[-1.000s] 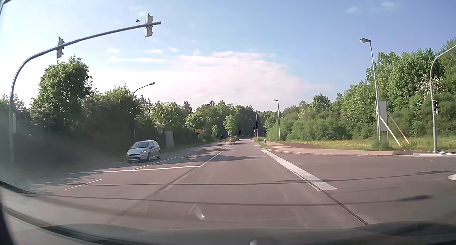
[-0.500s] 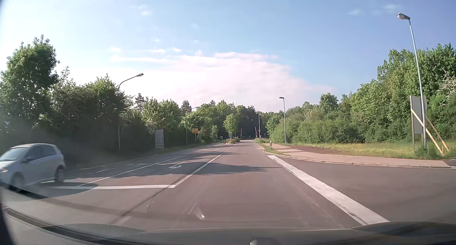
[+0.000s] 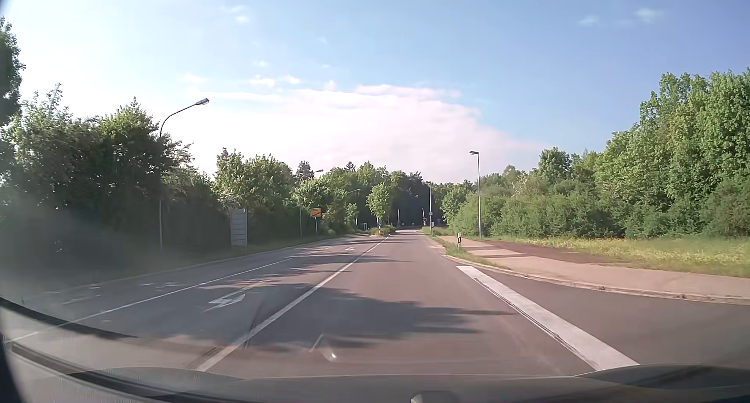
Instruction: Follow the waypoints while adhering to traffic rules and regulations
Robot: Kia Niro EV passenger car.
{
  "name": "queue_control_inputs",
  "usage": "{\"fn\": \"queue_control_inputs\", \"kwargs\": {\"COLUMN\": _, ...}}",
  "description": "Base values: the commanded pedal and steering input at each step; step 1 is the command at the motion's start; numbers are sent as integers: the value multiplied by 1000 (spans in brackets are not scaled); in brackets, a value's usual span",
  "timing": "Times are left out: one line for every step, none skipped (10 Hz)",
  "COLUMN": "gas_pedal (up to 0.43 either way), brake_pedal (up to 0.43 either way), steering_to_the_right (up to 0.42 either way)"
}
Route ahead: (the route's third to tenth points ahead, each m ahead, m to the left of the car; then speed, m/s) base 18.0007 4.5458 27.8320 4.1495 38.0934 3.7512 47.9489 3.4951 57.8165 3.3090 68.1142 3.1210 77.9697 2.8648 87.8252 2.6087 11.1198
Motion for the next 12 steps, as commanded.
{"fn": "queue_control_inputs", "kwargs": {"gas_pedal": 110, "brake_pedal": 0, "steering_to_the_right": -3}}
{"fn": "queue_control_inputs", "kwargs": {"gas_pedal": 110, "brake_pedal": 0, "steering_to_the_right": -2}}
{"fn": "queue_control_inputs", "kwargs": {"gas_pedal": 110, "brake_pedal": 0, "steering_to_the_right": -1}}
{"fn": "queue_control_inputs", "kwargs": {"gas_pedal": 110, "brake_pedal": 0, "steering_to_the_right": -1}}
{"fn": "queue_control_inputs", "kwargs": {"gas_pedal": 110, "brake_pedal": 0, "steering_to_the_right": 0}}
{"fn": "queue_control_inputs", "kwargs": {"gas_pedal": 110, "brake_pedal": 0, "steering_to_the_right": 0}}
{"fn": "queue_control_inputs", "kwargs": {"gas_pedal": 110, "brake_pedal": 0, "steering_to_the_right": 0}}
{"fn": "queue_control_inputs", "kwargs": {"gas_pedal": 110, "brake_pedal": 0, "steering_to_the_right": 1}}
{"fn": "queue_control_inputs", "kwargs": {"gas_pedal": 110, "brake_pedal": 0, "steering_to_the_right": 1}}
{"fn": "queue_control_inputs", "kwargs": {"gas_pedal": 110, "brake_pedal": 0, "steering_to_the_right": 2}}
{"fn": "queue_control_inputs", "kwargs": {"gas_pedal": 110, "brake_pedal": 0, "steering_to_the_right": 2}}
{"fn": "queue_control_inputs", "kwargs": {"gas_pedal": 110, "brake_pedal": 0, "steering_to_the_right": 3}}
